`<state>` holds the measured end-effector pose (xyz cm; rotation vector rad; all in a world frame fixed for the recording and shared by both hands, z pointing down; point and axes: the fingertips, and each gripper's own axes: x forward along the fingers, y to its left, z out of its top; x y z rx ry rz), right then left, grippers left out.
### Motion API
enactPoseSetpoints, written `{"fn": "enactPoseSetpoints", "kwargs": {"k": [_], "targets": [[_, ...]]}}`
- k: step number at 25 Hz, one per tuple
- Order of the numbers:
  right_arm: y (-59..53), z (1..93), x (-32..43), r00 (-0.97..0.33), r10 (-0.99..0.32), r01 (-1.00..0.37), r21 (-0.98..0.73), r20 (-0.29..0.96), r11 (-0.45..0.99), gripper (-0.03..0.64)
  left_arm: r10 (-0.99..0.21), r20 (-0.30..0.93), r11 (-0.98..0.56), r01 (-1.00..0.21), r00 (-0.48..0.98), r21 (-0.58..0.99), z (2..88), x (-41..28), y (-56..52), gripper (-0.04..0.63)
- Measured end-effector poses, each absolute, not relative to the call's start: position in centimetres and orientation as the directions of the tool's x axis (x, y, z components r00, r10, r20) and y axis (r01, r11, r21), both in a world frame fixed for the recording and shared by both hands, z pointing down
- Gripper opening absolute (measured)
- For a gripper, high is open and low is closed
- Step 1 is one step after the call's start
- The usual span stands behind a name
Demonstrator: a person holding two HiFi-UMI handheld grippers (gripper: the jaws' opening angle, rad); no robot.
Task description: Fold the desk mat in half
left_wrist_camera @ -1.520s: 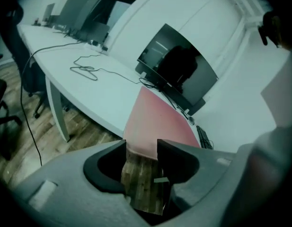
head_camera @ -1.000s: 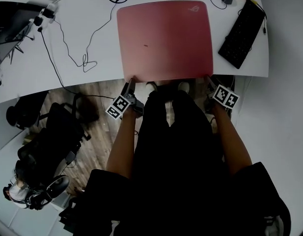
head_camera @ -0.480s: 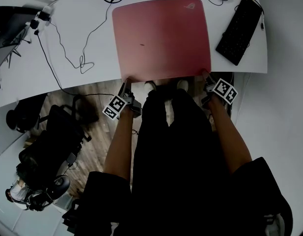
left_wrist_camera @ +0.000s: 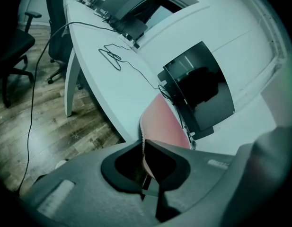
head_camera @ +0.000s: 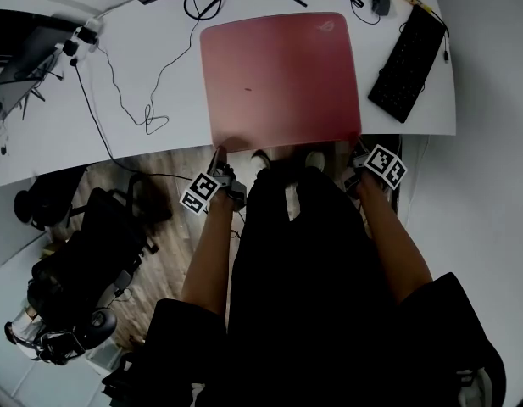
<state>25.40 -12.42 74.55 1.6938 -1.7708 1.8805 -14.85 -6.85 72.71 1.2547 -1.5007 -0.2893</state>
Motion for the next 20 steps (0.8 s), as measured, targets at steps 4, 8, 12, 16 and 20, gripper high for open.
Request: {"fn": "enactPoseSetpoints", "kwargs": {"k": [4, 8, 12, 16, 20], "targets": [[-12.6, 73.5, 25.2, -0.429, -0.614, -0.622, -0.71, 0.663, -0.331, 0.018, -0.82, 0.552, 0.419, -0.502, 0.148, 0.757, 71.9, -14.9, -6.9, 0.032], [-12.8, 72.2, 25.0, -0.462, -0.633, -0.603, -0.744, 0.621, -0.289, 0.017, -0.828, 0.545, 0.427, -0.484, 0.129, 0.764, 70.9, -14.8, -7.1, 0.032], [-13.2, 70.7, 24.7, -0.5, -0.643, -0.58, -0.776, 0.579, -0.248, 0.017, -0.817, 0.56, 0.43, -0.503, 0.137, 0.75, 70.1, -14.5, -7.4, 0.031], [-13.7, 69.4, 24.8, -0.539, -0.635, -0.573, -0.793, 0.554, -0.205, 0.016, -0.827, 0.542, 0.408, -0.506, 0.148, 0.76, 68.5, -14.1, -7.8, 0.031], [-14.3, 68.0, 24.8, -0.557, -0.637, -0.564, -0.806, 0.533, -0.181, 0.015, -0.847, 0.509, 0.376, -0.501, 0.154, 0.779, 66.8, -13.6, -8.3, 0.031]]}}
